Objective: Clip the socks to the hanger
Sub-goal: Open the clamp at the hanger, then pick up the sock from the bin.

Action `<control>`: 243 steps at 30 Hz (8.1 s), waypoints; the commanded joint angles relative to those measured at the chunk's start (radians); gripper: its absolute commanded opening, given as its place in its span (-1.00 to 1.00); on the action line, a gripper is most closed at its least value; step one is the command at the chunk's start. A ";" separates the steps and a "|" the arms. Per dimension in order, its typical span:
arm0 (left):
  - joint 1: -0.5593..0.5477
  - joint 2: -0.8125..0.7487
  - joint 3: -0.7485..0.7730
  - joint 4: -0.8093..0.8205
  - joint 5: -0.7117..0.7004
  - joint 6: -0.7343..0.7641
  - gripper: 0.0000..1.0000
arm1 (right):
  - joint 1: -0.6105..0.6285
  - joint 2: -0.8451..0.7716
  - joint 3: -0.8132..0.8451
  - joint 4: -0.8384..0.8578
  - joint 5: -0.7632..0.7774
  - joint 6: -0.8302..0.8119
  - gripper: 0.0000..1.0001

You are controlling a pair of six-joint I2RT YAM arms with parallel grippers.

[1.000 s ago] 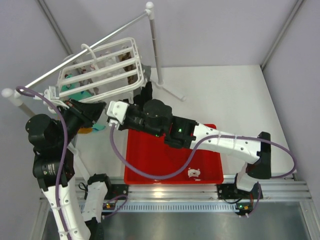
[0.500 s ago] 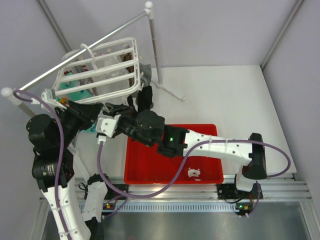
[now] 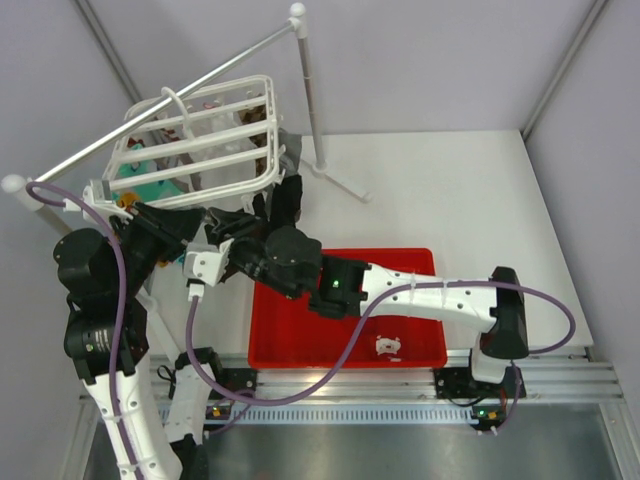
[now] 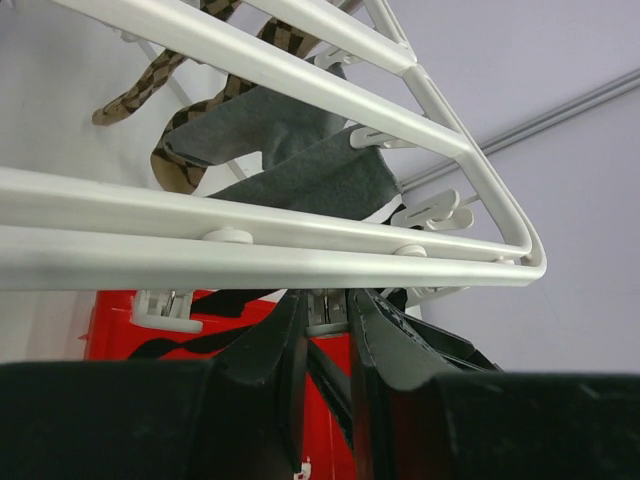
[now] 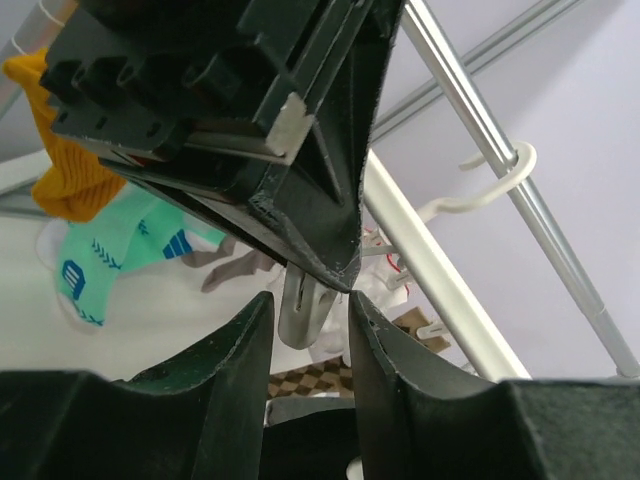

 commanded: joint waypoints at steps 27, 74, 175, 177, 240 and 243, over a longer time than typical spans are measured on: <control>0.008 -0.015 0.007 0.033 0.089 0.005 0.02 | -0.062 -0.036 0.080 -0.124 -0.086 0.175 -1.00; 0.007 -0.029 -0.137 0.462 0.257 -0.030 0.06 | -0.292 -0.126 0.064 -0.170 -0.655 0.786 -1.00; 0.007 0.014 -0.136 0.378 0.278 -0.009 -1.00 | -0.455 -0.353 -0.796 -0.627 -0.545 0.332 0.54; 0.007 0.017 -0.134 0.378 0.278 -0.010 -1.00 | -0.455 -0.273 -0.757 -0.593 -0.538 0.342 0.50; 0.007 0.026 -0.111 0.324 0.263 0.023 -1.00 | -0.688 -0.466 -0.777 -0.372 -0.684 0.945 -1.00; 0.007 0.026 -0.111 0.329 0.257 0.016 -1.00 | -0.659 -0.510 -0.767 -0.273 -0.683 1.075 -1.00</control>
